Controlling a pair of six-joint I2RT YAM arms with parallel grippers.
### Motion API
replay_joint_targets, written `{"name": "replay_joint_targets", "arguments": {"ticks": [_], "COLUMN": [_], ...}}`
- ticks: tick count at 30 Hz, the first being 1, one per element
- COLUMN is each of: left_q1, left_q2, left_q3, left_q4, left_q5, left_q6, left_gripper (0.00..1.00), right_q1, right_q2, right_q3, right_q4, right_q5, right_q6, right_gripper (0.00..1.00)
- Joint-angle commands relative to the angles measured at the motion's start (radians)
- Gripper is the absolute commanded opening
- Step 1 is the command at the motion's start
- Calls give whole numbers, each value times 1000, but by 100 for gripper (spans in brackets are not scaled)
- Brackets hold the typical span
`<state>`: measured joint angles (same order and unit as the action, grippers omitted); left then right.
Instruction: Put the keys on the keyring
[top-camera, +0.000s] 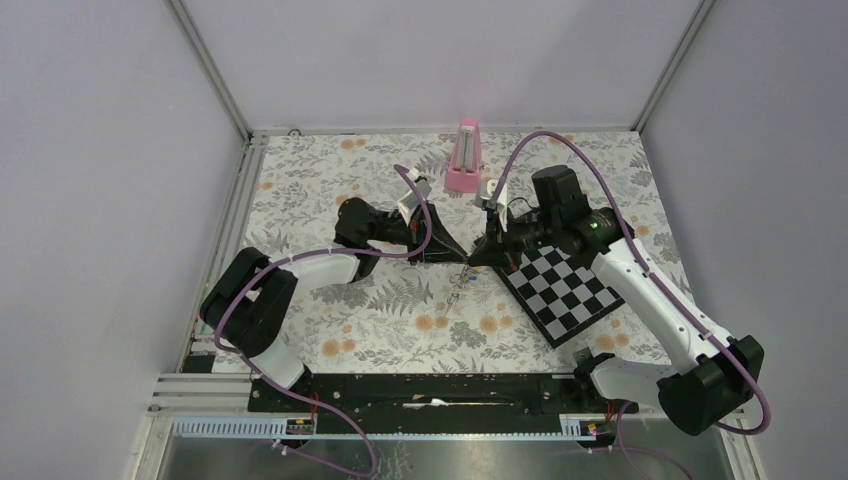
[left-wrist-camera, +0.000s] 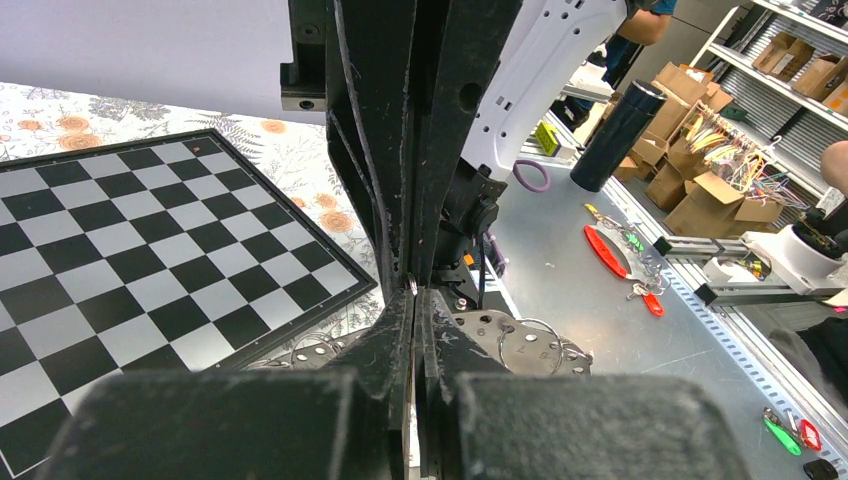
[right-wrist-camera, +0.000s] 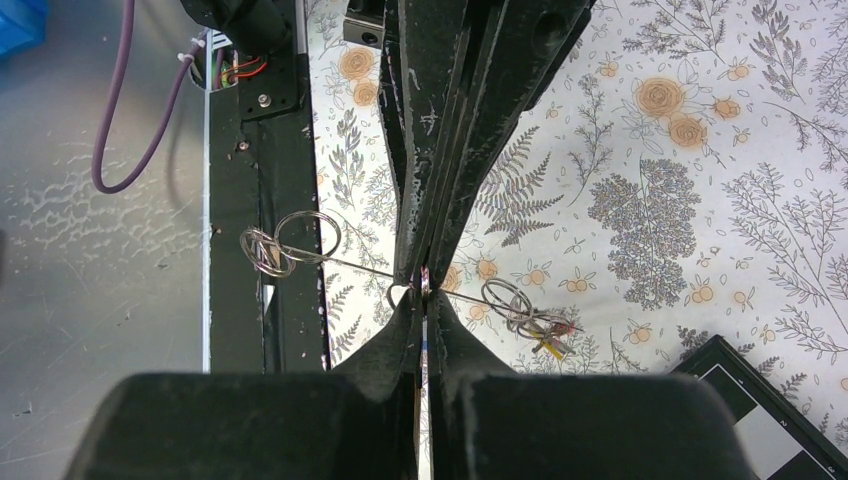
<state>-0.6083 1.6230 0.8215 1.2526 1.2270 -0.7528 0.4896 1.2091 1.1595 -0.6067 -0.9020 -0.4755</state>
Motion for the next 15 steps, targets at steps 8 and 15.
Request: {"name": "replay_joint_targets", "arguments": {"ticks": [8,15], "left_q1": [5,5], "left_q2": [-106,-119], "left_q3": [79,187], "left_q4": [-374,-807], "left_q5": [33,1], "left_q6": [378,693], "left_gripper": [23,39], "right_q1": [24,69], "right_q2": [27,74], "right_q3": [86,149], "right_q4": [-121,-220], "right_q5": [122,217], "right_q6": [-72,-93], "right_gripper": [0,0]}}
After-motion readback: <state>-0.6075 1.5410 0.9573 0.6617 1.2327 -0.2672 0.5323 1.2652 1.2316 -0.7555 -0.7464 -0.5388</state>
